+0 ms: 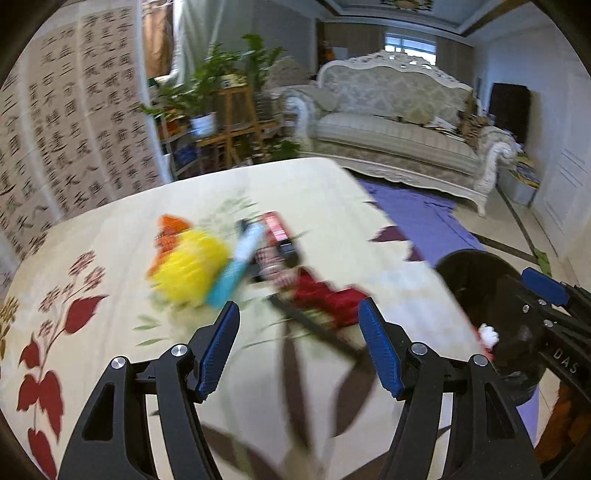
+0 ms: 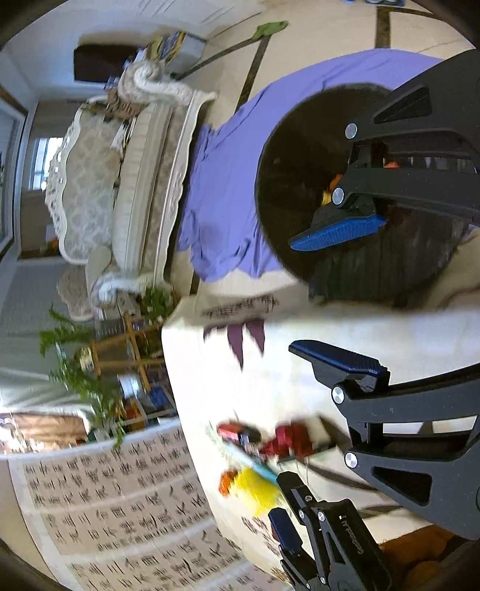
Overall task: Collect trash
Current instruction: 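Release the gold can into the bin with the left gripper and withdraw both, then grasp the black tube with the right gripper while the left approaches the yellow mesh net, then grasp the yellow mesh net with the left gripper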
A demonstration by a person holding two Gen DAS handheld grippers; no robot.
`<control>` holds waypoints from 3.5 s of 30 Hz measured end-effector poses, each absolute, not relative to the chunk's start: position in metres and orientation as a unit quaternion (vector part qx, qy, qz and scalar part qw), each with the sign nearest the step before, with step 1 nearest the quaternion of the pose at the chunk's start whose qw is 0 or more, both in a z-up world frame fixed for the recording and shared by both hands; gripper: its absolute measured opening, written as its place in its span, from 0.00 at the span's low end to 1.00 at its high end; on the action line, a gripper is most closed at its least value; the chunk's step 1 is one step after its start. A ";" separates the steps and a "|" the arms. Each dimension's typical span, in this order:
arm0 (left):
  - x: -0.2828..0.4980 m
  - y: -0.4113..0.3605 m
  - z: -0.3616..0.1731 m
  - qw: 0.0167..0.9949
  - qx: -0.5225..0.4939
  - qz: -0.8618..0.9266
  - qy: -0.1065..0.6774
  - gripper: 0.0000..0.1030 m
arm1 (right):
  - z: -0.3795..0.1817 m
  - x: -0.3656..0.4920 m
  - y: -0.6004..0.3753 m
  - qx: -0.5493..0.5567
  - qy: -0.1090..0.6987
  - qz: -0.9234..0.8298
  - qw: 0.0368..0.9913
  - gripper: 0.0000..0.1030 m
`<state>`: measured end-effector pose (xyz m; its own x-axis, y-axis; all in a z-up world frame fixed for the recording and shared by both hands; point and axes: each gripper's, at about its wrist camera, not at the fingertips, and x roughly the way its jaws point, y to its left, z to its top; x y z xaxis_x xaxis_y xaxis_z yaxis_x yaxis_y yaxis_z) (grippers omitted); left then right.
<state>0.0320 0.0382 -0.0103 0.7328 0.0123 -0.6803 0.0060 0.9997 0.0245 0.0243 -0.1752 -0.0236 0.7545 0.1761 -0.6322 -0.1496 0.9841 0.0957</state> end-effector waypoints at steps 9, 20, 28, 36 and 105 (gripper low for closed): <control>0.015 0.105 -0.017 0.926 -0.019 0.066 0.371 0.63 | -0.022 0.022 -0.113 -0.011 0.348 0.155 0.924 0.47; 0.002 0.157 -0.027 0.918 -0.051 0.107 0.378 0.63 | -0.033 0.020 -0.057 -0.036 0.377 0.219 0.899 0.35; -0.003 0.181 -0.029 0.916 -0.065 0.123 0.376 0.63 | -0.035 0.022 -0.031 -0.048 0.383 0.241 0.890 0.35; -0.008 0.209 -0.033 0.911 -0.080 0.148 0.377 0.63 | -0.042 0.033 -0.009 -0.063 0.396 0.258 0.879 0.35; 0.077 0.146 -0.030 0.922 -0.049 0.053 0.381 0.68 | -0.057 0.095 -0.028 -0.046 0.428 0.218 0.876 0.11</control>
